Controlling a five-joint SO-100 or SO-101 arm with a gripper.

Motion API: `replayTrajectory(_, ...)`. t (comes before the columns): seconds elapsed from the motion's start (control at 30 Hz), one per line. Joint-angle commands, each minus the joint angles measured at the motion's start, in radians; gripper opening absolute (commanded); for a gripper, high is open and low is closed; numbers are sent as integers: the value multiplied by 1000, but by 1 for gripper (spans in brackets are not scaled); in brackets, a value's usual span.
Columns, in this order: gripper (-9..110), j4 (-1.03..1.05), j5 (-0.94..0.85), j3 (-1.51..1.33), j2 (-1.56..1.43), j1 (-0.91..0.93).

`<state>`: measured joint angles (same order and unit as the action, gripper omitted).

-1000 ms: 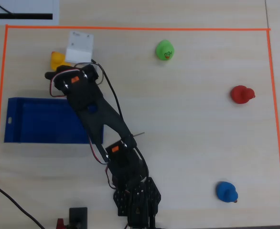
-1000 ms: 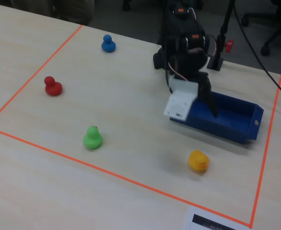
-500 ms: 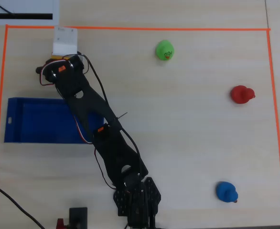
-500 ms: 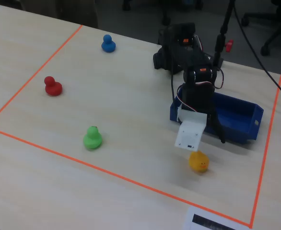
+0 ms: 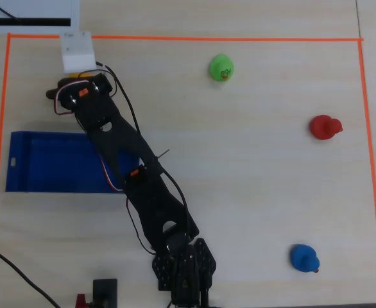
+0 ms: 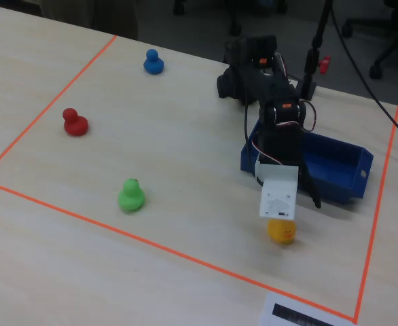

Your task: Grasp yellow duck and put it into box.

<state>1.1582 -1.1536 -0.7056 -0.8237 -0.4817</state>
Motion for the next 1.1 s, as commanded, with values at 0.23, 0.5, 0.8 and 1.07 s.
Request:
replayTrajectory(0.23, 39, -216, -117, 64, 35, 64)
replayTrajectory(0.5, 39, -262, -126, 64, 75, 84)
replayTrajectory(0.8, 38, -287, -49, 34, 81, 66)
replayTrajectory(1.07, 28, -322, -44, -34, 104, 55)
